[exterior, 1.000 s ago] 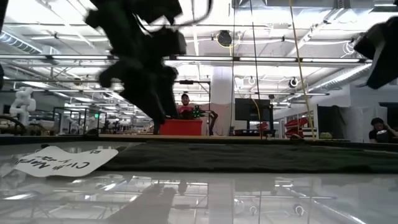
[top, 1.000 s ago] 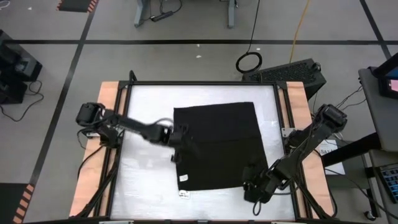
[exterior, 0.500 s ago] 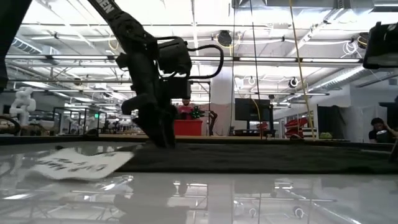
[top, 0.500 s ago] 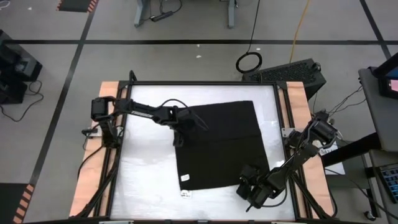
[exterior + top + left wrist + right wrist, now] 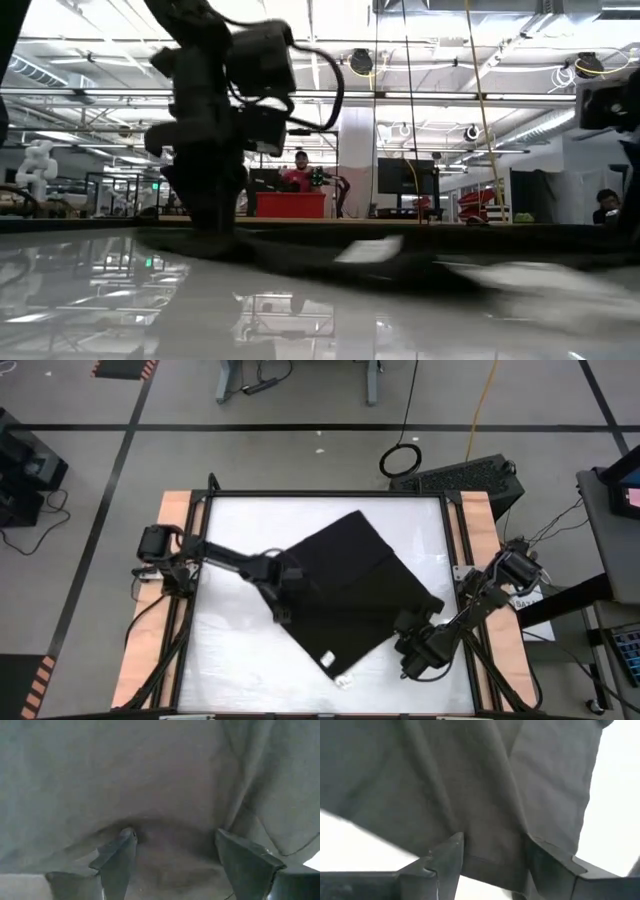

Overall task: Roll napkin
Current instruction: Roll the black napkin

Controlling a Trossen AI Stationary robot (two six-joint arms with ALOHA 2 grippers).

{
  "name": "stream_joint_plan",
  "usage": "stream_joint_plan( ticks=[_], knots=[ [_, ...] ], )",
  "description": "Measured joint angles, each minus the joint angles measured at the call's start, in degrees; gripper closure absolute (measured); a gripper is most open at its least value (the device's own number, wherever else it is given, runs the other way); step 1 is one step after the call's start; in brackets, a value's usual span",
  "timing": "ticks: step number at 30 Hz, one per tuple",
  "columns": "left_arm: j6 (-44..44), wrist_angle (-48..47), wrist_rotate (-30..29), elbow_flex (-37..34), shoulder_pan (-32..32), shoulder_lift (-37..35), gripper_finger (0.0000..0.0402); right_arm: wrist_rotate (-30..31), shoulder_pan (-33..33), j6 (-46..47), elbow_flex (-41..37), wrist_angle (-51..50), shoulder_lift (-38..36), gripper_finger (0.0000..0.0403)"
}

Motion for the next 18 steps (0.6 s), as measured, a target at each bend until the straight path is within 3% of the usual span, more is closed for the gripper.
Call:
stream_joint_plan(
  ticks=[8, 14, 18],
  knots=[
    [-16.2, 8.3, -7.2, -0.1, -9.6, 0.0, 0.0124, 2.8, -3.7, -6.2, 0.0, -1.4, -0.4, 0.02],
    [-13.5, 3.1, -15.7, 2.2, -10.6, -0.8, 0.0124, 8.1, -2.9, -8.2, 2.2, -1.2, -4.9, 0.02],
    [-9.2, 2.4, -19.3, 3.3, -10.5, -3.2, 0.0124, 11.3, 0.7, -15.9, 6.0, 7.3, -7.2, 0.02]
  ],
)
